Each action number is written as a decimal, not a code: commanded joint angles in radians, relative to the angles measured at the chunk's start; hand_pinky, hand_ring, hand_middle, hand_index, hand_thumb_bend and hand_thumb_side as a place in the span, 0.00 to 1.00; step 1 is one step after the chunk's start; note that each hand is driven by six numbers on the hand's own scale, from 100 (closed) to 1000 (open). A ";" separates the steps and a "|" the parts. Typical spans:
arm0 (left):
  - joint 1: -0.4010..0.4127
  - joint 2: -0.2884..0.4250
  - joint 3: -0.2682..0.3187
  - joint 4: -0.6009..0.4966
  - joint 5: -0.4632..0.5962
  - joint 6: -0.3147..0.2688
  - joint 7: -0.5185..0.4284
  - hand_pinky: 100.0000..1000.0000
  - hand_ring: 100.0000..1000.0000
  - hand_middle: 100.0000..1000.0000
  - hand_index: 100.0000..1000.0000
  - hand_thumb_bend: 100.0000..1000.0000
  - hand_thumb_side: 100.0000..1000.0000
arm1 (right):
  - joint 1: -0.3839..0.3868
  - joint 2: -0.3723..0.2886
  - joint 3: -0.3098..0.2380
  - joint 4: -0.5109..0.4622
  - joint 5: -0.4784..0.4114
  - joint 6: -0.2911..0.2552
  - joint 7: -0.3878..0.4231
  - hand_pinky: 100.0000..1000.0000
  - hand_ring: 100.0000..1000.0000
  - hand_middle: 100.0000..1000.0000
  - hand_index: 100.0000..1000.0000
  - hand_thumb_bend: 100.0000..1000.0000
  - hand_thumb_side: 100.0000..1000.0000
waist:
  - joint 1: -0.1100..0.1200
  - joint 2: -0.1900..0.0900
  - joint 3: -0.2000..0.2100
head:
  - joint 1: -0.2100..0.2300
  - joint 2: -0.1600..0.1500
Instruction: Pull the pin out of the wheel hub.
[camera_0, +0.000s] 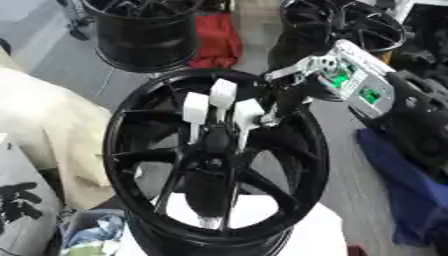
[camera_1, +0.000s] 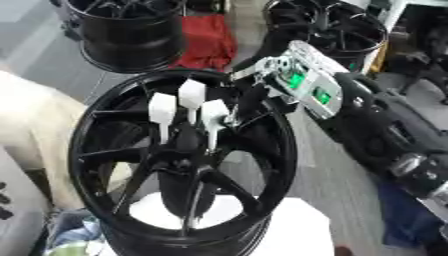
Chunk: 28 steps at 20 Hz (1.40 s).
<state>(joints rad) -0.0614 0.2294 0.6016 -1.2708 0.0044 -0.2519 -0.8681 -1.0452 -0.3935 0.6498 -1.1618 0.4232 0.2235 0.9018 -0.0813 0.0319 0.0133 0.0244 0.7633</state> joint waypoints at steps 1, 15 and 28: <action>-0.008 0.018 0.002 -0.019 0.001 -0.036 -0.039 0.61 0.44 0.53 0.81 0.00 0.90 | -0.015 -0.011 -0.026 -0.004 0.004 -0.005 0.005 0.91 0.90 0.81 0.89 0.18 0.26 | 0.009 -0.007 -0.001 | 0.001 -0.005; -0.008 0.019 0.001 -0.020 0.003 -0.036 -0.039 0.61 0.44 0.53 0.81 0.00 0.90 | -0.013 -0.009 -0.023 -0.084 -0.045 0.024 0.005 0.88 0.85 0.74 0.83 0.14 0.19 | 0.009 -0.006 -0.003 | 0.002 -0.002; -0.010 0.018 0.000 -0.022 0.003 -0.036 -0.039 0.61 0.44 0.53 0.81 0.00 0.90 | -0.004 0.014 -0.016 -0.067 -0.038 0.007 0.005 0.87 0.82 0.71 0.80 0.07 0.10 | 0.010 -0.005 -0.001 | 0.001 -0.003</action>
<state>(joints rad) -0.0621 0.2294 0.6016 -1.2713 0.0046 -0.2512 -0.8689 -1.0320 -0.3727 0.6410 -1.2236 0.3837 0.2296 0.9018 -0.0801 0.0343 0.0128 0.0250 0.7633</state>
